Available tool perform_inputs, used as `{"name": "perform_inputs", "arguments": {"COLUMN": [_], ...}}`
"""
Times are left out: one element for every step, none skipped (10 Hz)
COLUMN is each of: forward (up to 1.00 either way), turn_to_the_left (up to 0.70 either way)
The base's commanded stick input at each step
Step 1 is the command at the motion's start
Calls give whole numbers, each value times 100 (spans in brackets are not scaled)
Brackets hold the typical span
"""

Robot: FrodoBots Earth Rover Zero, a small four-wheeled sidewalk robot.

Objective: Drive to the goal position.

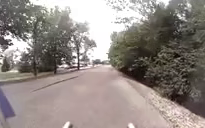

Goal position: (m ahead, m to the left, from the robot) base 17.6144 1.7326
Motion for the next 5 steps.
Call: {"name": "perform_inputs", "arguments": {"forward": [60,60,60,60,60], "turn_to_the_left": [0,0,0,0,0]}}
